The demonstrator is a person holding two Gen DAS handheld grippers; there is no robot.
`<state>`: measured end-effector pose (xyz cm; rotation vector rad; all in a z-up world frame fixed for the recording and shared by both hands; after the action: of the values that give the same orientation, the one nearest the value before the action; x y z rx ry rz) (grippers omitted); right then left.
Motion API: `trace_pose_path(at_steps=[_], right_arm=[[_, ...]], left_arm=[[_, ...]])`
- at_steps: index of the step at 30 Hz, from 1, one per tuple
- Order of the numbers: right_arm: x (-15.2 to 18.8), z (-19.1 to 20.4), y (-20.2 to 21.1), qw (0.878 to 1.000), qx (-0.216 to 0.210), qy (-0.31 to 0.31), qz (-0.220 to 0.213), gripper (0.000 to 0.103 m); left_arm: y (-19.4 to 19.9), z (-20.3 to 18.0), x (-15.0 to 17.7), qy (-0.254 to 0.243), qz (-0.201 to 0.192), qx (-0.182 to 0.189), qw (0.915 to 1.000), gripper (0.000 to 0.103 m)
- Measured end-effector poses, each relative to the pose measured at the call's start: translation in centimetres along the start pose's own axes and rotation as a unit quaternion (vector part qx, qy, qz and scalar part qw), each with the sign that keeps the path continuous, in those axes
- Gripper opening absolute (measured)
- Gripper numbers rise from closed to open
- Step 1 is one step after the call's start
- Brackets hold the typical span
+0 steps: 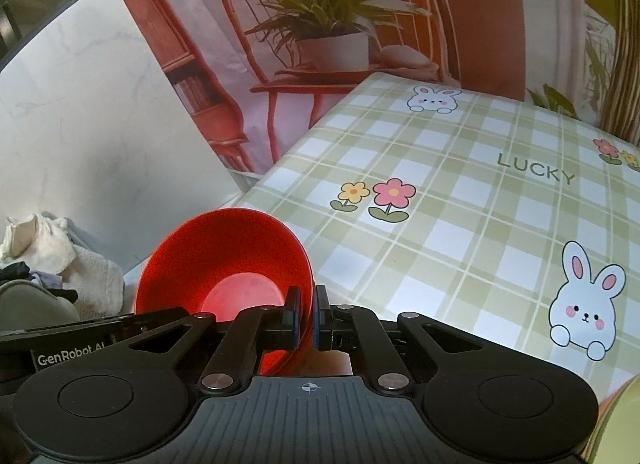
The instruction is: Organize plates and bowls
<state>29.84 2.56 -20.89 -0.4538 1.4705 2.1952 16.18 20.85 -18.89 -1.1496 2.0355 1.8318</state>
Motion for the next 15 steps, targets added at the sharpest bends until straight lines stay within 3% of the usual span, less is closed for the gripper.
trace_pose_path(at_steps=[15], right_arm=[[0.02, 0.15, 0.08, 1.000, 0.003, 0.005, -0.001, 0.007]], left_arm=[[0.35, 0.52, -0.13, 0.017, -0.007, 0.002, 0.9998, 0.017]])
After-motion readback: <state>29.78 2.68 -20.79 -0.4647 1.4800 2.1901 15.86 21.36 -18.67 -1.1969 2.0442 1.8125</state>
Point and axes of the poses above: each gripper's, at about its wrist camera, not at the fingertips, and y roughly against the way its jaws point, z to its left, x to its underside, the point moved 3 cm from there along -y, roughly the way its jaws point, and after that the axes turned 4 degrees about -y, right-handed, at the moved point
